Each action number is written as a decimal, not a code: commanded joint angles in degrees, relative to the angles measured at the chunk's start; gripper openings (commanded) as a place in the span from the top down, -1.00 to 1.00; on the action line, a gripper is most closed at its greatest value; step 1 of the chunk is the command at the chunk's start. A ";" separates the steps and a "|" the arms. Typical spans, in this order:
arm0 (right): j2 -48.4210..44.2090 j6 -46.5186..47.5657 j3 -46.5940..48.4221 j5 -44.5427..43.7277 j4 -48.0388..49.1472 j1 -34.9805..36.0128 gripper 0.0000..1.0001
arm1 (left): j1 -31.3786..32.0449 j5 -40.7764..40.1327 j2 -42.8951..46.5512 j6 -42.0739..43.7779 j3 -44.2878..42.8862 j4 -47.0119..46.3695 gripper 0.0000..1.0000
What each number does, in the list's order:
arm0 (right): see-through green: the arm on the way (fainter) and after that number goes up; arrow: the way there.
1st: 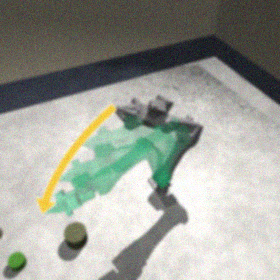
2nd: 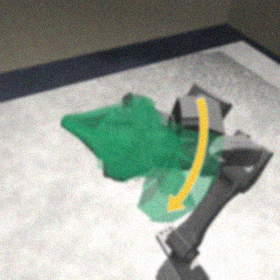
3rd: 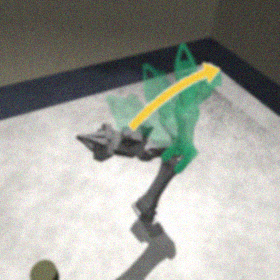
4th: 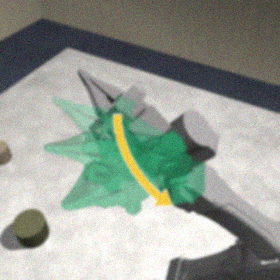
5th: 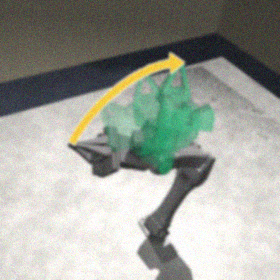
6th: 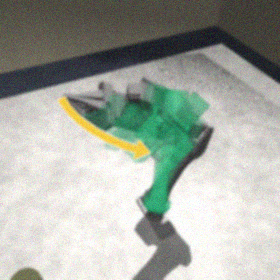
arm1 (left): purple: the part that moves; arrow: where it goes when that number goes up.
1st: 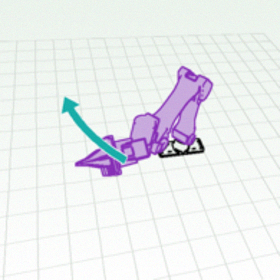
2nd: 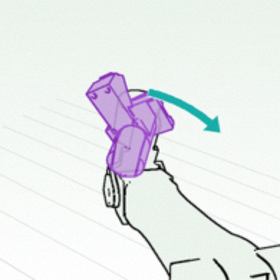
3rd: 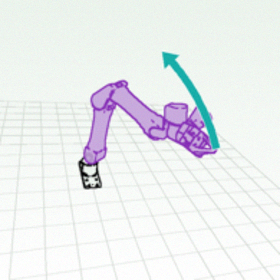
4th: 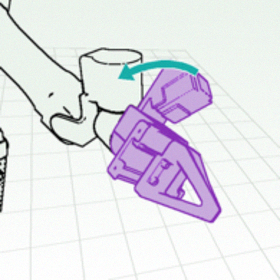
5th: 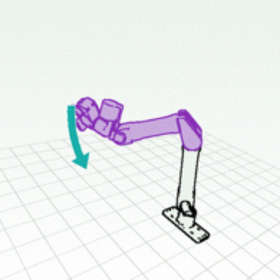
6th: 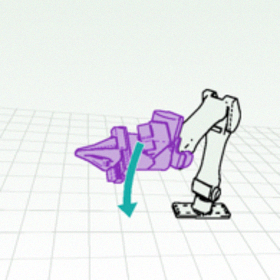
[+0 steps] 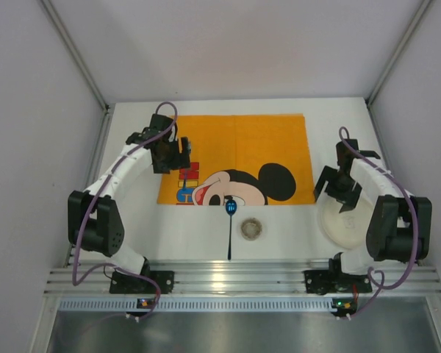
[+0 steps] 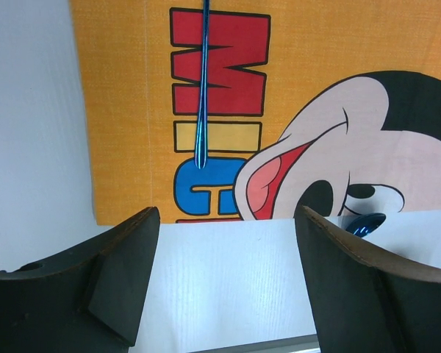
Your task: Set the dinner table for one person
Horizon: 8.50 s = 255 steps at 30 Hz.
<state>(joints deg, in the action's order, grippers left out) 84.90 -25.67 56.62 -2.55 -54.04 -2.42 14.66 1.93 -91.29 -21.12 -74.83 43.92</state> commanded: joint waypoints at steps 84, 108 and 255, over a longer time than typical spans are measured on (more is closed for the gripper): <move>61.08 -7.55 82.77 12.30 15.80 45.13 0.86 | -0.33 -14.76 32.92 -6.47 7.06 19.18 -0.96; 46.77 -2.11 73.65 8.96 18.62 43.90 -0.94 | -0.33 -18.55 36.62 -10.08 5.30 23.75 -0.96; 21.48 0.80 52.78 -7.91 5.17 26.46 -0.40 | -0.33 -9.24 29.58 -6.74 9.87 10.75 -0.96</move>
<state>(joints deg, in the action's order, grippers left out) 117.73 -26.96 116.29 -7.84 -50.09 15.55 14.59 -9.89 -63.72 -28.40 -66.17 57.21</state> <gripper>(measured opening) 0.694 0.982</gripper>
